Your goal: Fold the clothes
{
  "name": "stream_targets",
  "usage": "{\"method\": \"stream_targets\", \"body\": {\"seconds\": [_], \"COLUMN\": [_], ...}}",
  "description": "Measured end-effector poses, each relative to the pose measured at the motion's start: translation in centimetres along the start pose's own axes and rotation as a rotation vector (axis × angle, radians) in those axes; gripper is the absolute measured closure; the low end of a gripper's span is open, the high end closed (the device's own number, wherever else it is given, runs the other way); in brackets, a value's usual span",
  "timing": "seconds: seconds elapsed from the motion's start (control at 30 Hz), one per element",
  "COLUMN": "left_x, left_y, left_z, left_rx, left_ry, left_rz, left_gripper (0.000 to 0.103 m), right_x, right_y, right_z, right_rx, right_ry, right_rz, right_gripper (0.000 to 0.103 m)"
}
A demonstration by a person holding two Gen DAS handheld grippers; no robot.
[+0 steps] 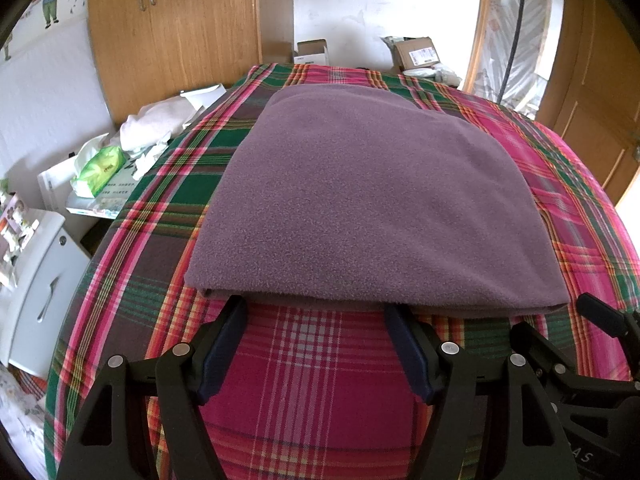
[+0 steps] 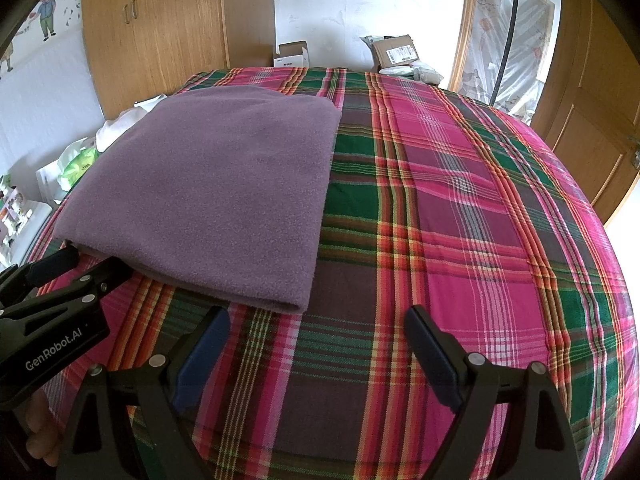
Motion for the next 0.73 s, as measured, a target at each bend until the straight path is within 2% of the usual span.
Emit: {"method": "stream_targets", "body": {"seconds": [0.73], "left_x": [-0.05], "left_y": [0.10], "left_z": [0.10], "left_rx": [0.000], "left_ry": [0.000], "left_rz": [-0.001], "left_gripper": [0.030], "right_x": [0.04], "right_y": [0.03], "right_z": [-0.05], "right_rx": [0.000], "right_ry": [0.000], "right_rz": [0.000], "right_gripper": [0.014]}}
Point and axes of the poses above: each gripper's, at about its wrist camera, not at the fingertips, and z roughly the way its jaws point, y to its left, x to its underside, the point moved 5 cm from there along z, roughly the way its jaws point, and after that the axes turned 2 degrees about y, right-handed, at the moved point
